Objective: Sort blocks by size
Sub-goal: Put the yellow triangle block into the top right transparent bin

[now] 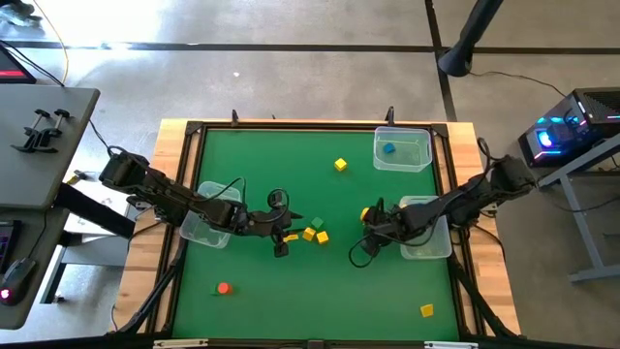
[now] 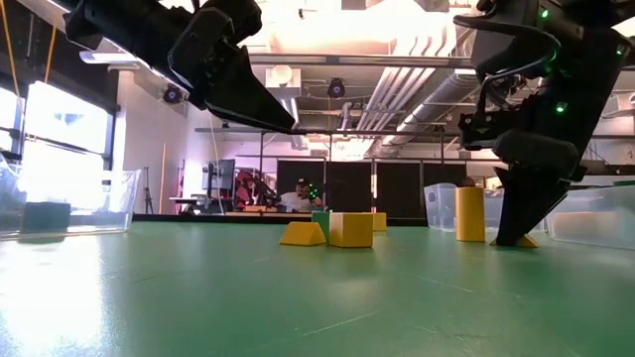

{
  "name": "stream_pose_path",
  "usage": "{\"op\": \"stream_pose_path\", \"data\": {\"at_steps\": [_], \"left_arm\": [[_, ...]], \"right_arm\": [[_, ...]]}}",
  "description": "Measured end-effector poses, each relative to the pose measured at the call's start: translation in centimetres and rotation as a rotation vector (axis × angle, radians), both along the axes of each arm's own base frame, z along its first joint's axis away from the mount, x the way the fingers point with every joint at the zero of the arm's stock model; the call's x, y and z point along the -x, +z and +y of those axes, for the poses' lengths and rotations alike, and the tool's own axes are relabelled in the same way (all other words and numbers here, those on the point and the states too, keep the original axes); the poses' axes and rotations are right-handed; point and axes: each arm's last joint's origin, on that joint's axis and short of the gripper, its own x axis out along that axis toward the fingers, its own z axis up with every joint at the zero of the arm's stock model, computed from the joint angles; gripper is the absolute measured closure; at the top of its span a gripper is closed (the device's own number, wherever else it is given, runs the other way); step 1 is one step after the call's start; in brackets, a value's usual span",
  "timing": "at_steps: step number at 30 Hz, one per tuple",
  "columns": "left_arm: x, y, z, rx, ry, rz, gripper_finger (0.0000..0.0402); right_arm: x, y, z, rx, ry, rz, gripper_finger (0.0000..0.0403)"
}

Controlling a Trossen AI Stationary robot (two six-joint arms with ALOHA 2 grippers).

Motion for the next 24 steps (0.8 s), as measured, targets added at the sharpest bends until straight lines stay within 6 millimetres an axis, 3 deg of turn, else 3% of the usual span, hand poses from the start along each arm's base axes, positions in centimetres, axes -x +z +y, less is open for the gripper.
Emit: {"op": "stream_pose_path", "data": {"at_steps": [2,6,9,15,20,24], "left_arm": [[0.0,0.0,0.0,0.0,0.0,0.0,0.0243],[0.0,0.0,0.0,0.0,-0.001,0.001,0.0243],[0.0,0.0,0.0,0.0,-0.001,0.002,0.0243],[0.0,-0.1,0.0,-0.001,-0.002,0.006,0.0243],[0.0,-0.1,0.0,-0.001,-0.002,0.007,0.0243],[0.0,-0.1,0.0,-0.001,-0.002,0.007,0.0243]], "right_arm": [[-0.2,0.2,0.1,-0.012,0.026,0.01,0.0271],[-1.1,1.5,0.7,-0.086,0.126,0.017,0.0271],[-2.2,3.6,1.4,-0.141,0.248,-0.046,0.0271],[-4.5,8.4,2.2,-0.023,0.469,-0.205,0.0271],[-6.1,11.2,0.0,0.094,0.503,-0.248,0.0271],[-6.5,11.7,-4.2,0.193,0.439,-0.171,0.0271]]}}
